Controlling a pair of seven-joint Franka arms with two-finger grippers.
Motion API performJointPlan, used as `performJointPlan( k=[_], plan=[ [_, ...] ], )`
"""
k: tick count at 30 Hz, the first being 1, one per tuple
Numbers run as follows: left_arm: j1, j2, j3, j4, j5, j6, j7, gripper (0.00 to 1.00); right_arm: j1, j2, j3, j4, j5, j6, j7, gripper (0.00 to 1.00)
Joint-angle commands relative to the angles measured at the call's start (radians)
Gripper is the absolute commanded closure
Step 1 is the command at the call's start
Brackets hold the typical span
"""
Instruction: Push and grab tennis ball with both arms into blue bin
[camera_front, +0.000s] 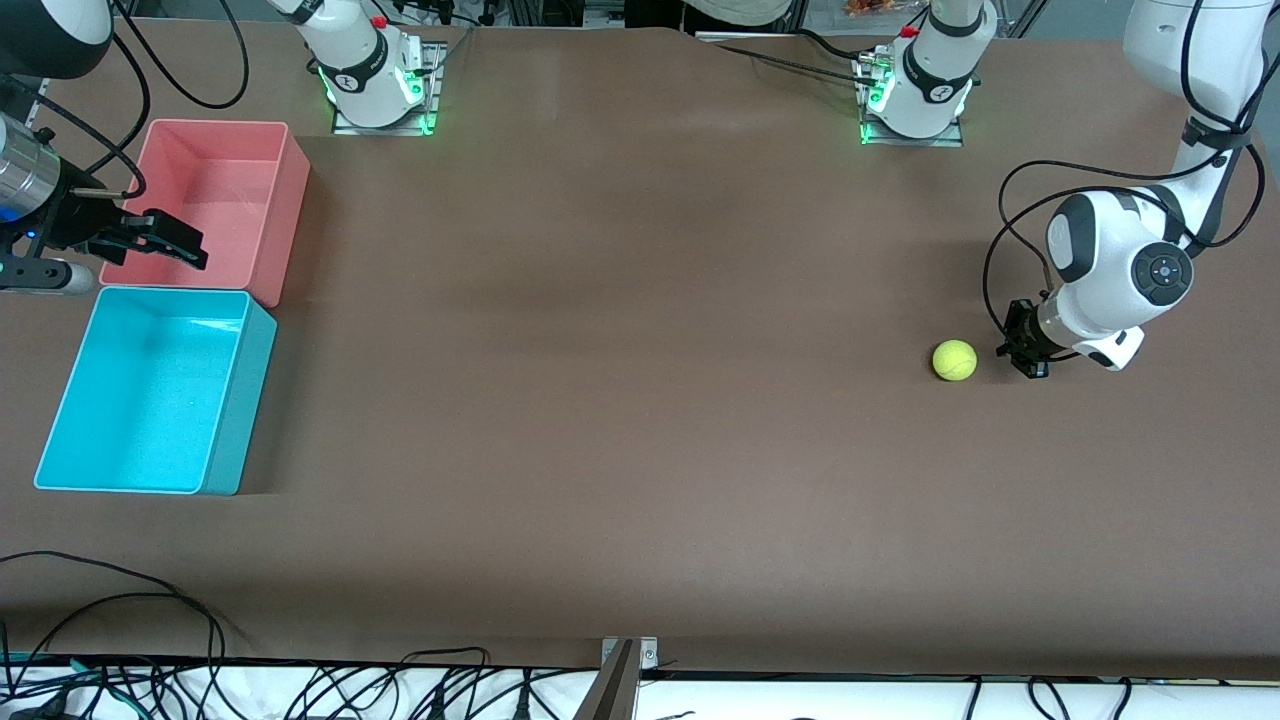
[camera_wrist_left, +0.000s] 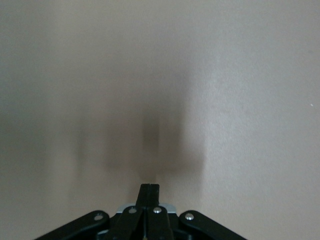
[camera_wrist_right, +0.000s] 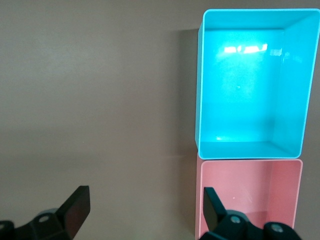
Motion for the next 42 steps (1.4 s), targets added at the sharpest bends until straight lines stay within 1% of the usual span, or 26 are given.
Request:
performJointPlan(
  k=[1, 8, 13, 16, 24, 26, 36, 39, 42],
  plan=[
    [0.017, 0.016, -0.008, -0.002, 0.031, 0.014, 0.062, 1.00, -0.009, 0.008, 0.002, 0.026, 0.017, -0.022, -0.013, 0.00],
    [0.070, 0.022, -0.008, -0.001, 0.044, 0.046, 0.066, 1.00, -0.009, 0.010, 0.003, 0.026, 0.017, -0.024, -0.013, 0.00],
    [0.142, 0.030, -0.008, 0.007, 0.159, 0.050, 0.092, 1.00, -0.009, 0.008, 0.003, 0.026, 0.017, -0.024, -0.015, 0.00],
    [0.173, 0.031, -0.010, 0.013, 0.188, 0.050, 0.117, 1.00, -0.009, 0.008, 0.003, 0.026, 0.017, -0.024, -0.015, 0.00],
    [0.158, 0.028, -0.019, 0.010, 0.176, 0.050, 0.097, 1.00, -0.009, 0.008, 0.003, 0.026, 0.017, -0.024, -0.015, 0.00],
    [0.153, 0.028, -0.046, 0.004, 0.176, 0.050, 0.047, 1.00, -0.009, 0.008, 0.003, 0.026, 0.017, -0.024, -0.015, 0.00],
    [0.155, 0.024, -0.266, -0.042, 0.176, 0.047, -0.246, 1.00, -0.009, 0.008, 0.003, 0.026, 0.017, -0.024, -0.015, 0.00],
    [0.155, 0.021, -0.312, -0.044, 0.177, 0.030, -0.294, 1.00, -0.009, 0.008, 0.003, 0.026, 0.017, -0.024, -0.015, 0.00],
    [0.156, 0.016, -0.320, -0.044, 0.182, 0.004, -0.294, 1.00, -0.009, 0.008, 0.003, 0.026, 0.017, -0.024, -0.015, 0.00]
  ],
)
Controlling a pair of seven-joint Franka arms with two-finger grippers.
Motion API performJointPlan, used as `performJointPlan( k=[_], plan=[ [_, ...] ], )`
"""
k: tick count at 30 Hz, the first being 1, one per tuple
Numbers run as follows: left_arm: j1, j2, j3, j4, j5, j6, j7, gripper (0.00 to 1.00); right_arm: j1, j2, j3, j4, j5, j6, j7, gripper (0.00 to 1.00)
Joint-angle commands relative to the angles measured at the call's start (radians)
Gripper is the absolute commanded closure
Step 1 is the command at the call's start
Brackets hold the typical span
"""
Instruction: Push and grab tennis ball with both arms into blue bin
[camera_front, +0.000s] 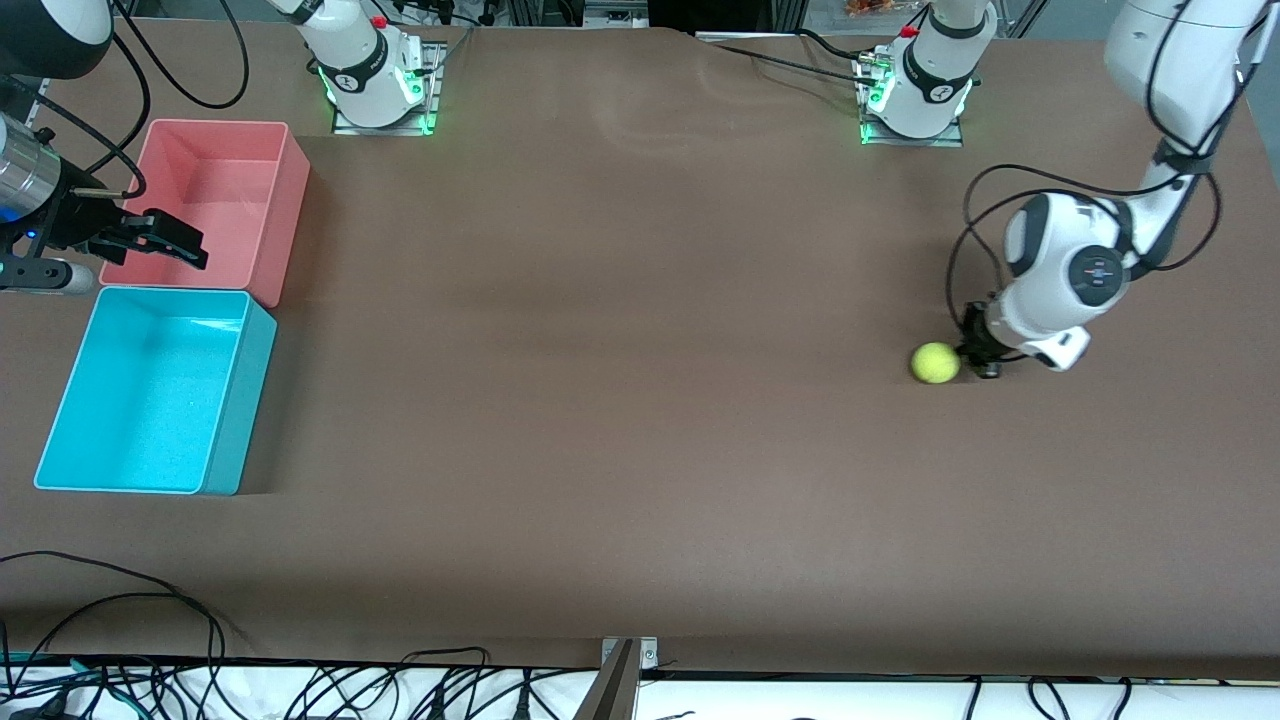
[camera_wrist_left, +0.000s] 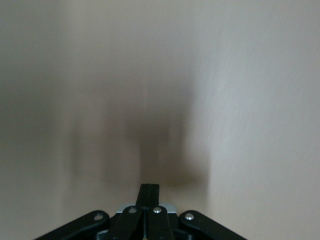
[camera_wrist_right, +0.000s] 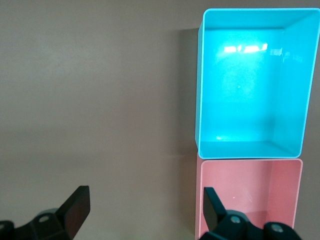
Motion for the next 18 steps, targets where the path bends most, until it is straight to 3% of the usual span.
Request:
performJointPlan(
  k=[1, 12, 18],
  plan=[
    [0.013, -0.015, -0.020, -0.008, 0.028, -0.036, -0.035, 1.00, -0.009, 0.008, 0.003, 0.026, 0.017, -0.022, -0.015, 0.00],
    [0.037, -0.056, -0.017, 0.011, 0.031, -0.042, 0.055, 1.00, -0.001, 0.010, 0.009, 0.026, 0.014, -0.022, -0.003, 0.00],
    [0.050, -0.081, -0.022, 0.112, 0.030, -0.178, 0.161, 1.00, -0.001, 0.019, 0.011, 0.018, 0.016, -0.042, 0.008, 0.00]
  ],
)
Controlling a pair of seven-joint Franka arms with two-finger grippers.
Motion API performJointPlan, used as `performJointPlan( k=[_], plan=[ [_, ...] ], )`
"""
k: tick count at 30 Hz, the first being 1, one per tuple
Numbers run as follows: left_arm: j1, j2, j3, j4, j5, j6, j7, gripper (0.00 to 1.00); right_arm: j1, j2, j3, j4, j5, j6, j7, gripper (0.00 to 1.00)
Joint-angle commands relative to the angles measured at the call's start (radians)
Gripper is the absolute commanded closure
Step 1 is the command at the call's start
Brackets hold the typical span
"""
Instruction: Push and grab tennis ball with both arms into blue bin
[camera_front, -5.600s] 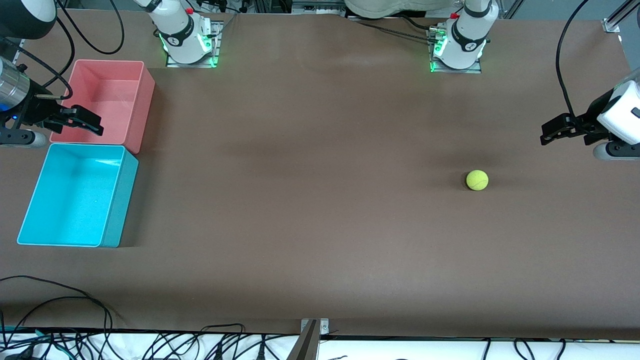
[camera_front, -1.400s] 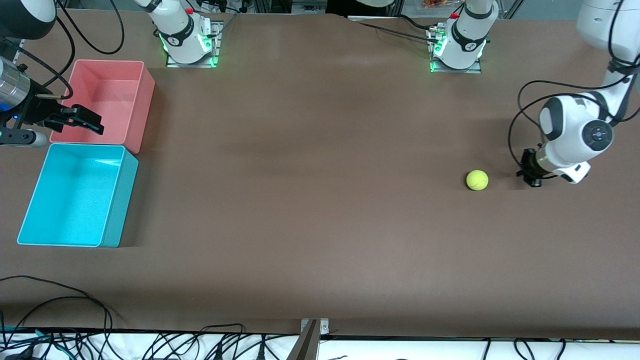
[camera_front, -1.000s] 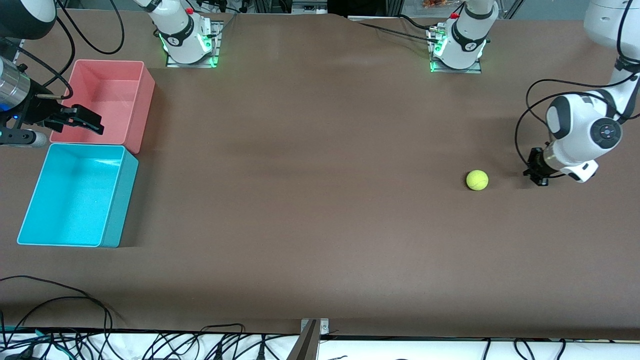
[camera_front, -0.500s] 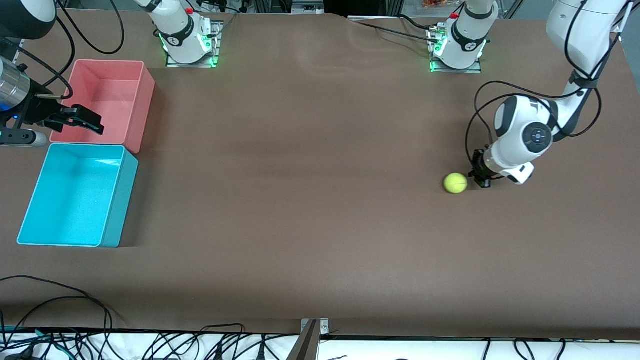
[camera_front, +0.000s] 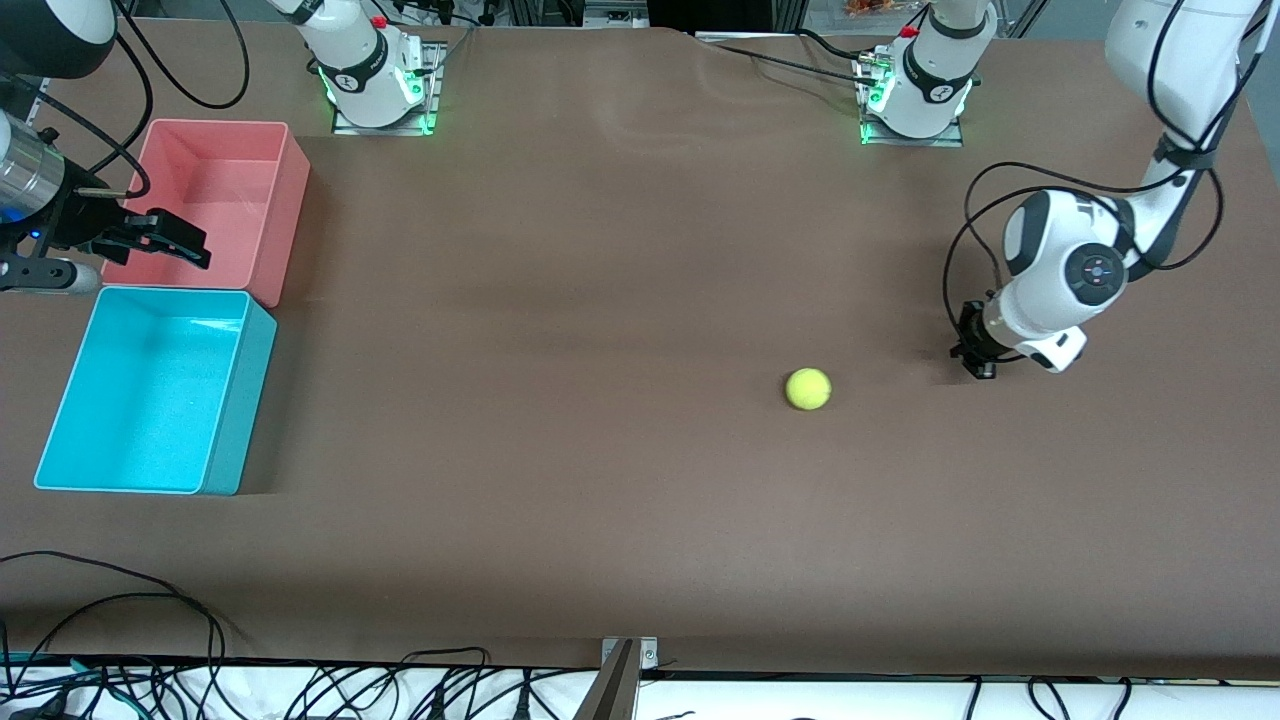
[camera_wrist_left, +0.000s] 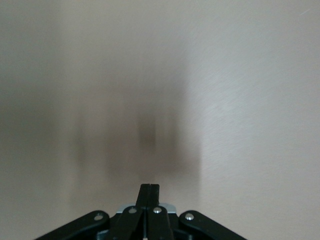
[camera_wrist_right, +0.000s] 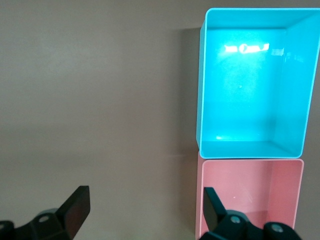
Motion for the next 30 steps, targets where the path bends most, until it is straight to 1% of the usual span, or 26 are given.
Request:
performJointPlan(
  k=[1, 6, 9, 14, 17, 23, 28, 30],
  plan=[
    [0.015, -0.047, -0.009, 0.095, 0.028, -0.140, 0.097, 1.00, -0.004, 0.019, 0.006, 0.018, 0.016, -0.038, 0.007, 0.00],
    [0.015, -0.047, -0.009, 0.213, 0.016, -0.248, 0.203, 1.00, 0.000, 0.030, 0.007, 0.015, 0.017, -0.041, -0.003, 0.00],
    [0.015, -0.047, -0.012, 0.273, 0.012, -0.307, 0.278, 1.00, 0.026, 0.044, 0.007, 0.015, 0.019, -0.043, -0.008, 0.00],
    [0.015, -0.056, -0.012, 0.373, -0.050, -0.410, 0.461, 1.00, 0.091, 0.076, 0.009, 0.013, 0.020, -0.038, -0.007, 0.00],
    [0.015, -0.057, -0.009, 0.451, -0.096, -0.485, 0.585, 1.00, 0.146, 0.102, 0.007, 0.015, 0.023, -0.018, 0.004, 0.00],
    [0.021, -0.053, -0.007, 0.577, -0.110, -0.620, 0.757, 1.00, 0.210, 0.153, 0.007, 0.015, 0.042, 0.083, 0.007, 0.00],
    [0.024, -0.053, -0.009, 0.669, -0.110, -0.727, 0.933, 1.00, 0.233, 0.202, 0.007, 0.015, 0.132, 0.183, 0.007, 0.00],
    [0.024, -0.053, -0.009, 0.700, -0.110, -0.759, 0.982, 1.00, 0.237, 0.223, 0.007, 0.015, 0.149, 0.221, 0.007, 0.00]
  ],
)
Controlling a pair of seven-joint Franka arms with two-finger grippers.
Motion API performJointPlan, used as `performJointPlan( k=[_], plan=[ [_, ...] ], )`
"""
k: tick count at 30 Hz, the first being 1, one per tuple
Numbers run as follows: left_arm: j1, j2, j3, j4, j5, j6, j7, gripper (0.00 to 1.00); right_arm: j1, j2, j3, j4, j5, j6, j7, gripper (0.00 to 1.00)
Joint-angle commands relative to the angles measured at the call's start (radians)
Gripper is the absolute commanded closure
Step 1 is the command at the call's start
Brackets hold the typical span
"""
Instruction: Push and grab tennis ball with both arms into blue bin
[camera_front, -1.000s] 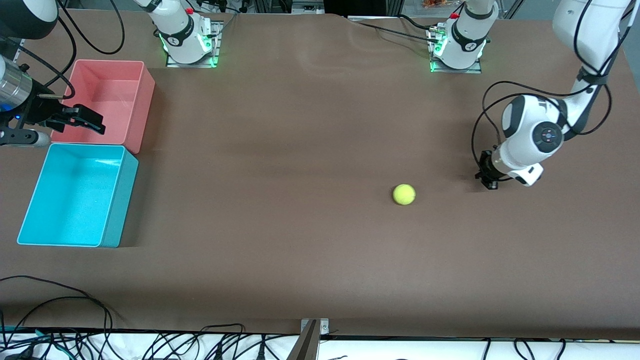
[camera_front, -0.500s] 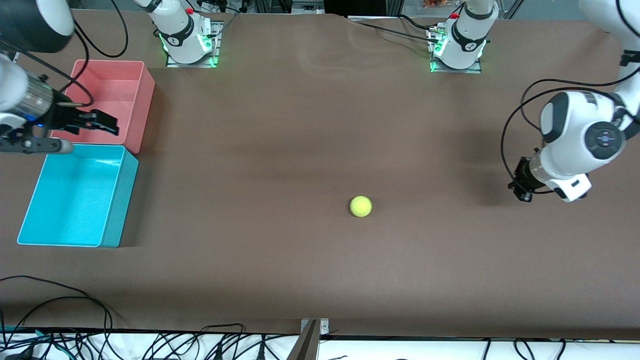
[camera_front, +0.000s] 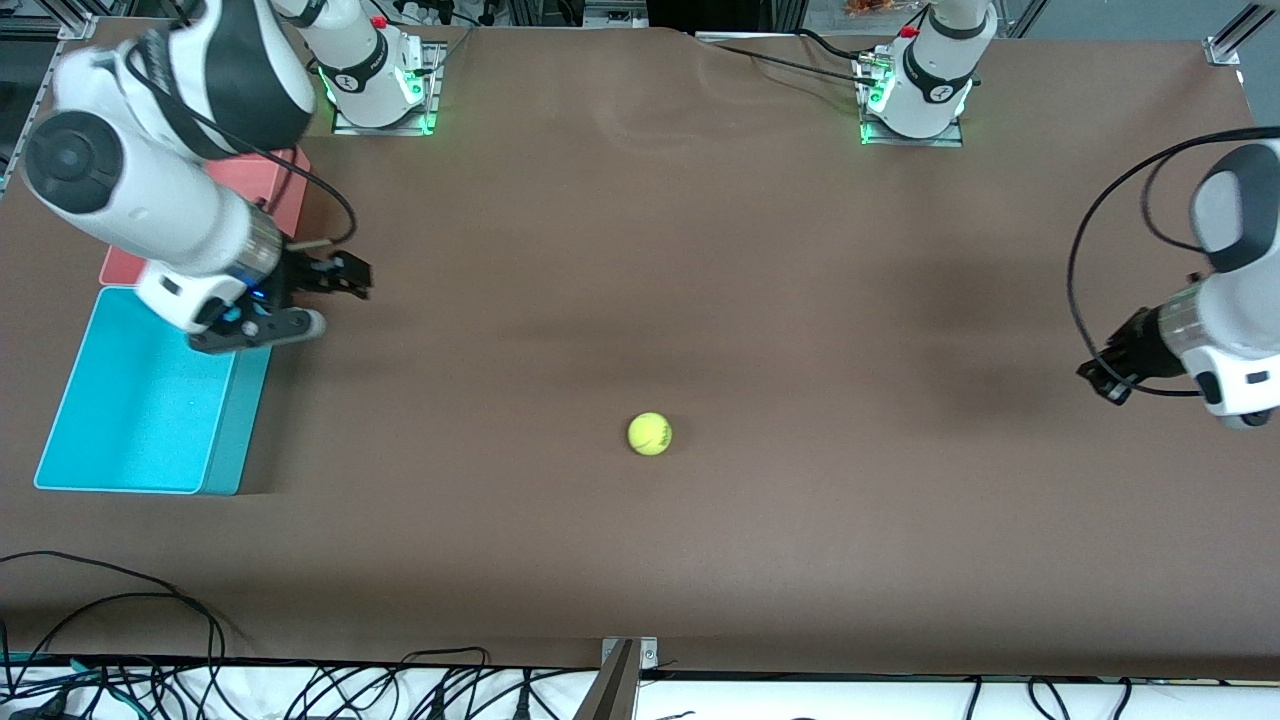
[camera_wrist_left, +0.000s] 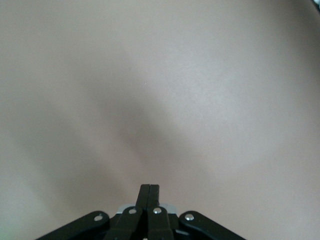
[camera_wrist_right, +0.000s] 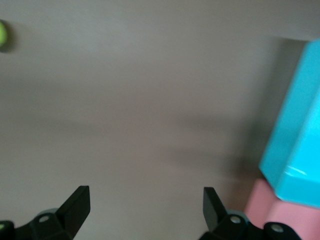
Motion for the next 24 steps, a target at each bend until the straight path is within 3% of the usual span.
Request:
performJointPlan(
  k=[1, 8, 18, 24],
  plan=[
    [0.007, 0.004, -0.006, 0.097, -0.022, -0.110, 0.187, 1.00, 0.013, 0.061, -0.007, 0.018, 0.066, 0.092, -0.004, 0.00],
    [0.000, 0.001, -0.012, 0.197, -0.022, -0.232, 0.389, 1.00, 0.051, 0.136, -0.007, 0.024, 0.073, 0.256, -0.004, 0.00],
    [-0.002, -0.007, -0.035, 0.281, -0.008, -0.407, 0.679, 1.00, 0.103, 0.316, 0.002, 0.025, 0.073, 0.635, -0.001, 0.00],
    [-0.004, -0.008, -0.035, 0.314, -0.007, -0.475, 0.774, 1.00, 0.103, 0.418, 0.046, 0.028, 0.073, 0.860, -0.001, 0.00]
  ],
)
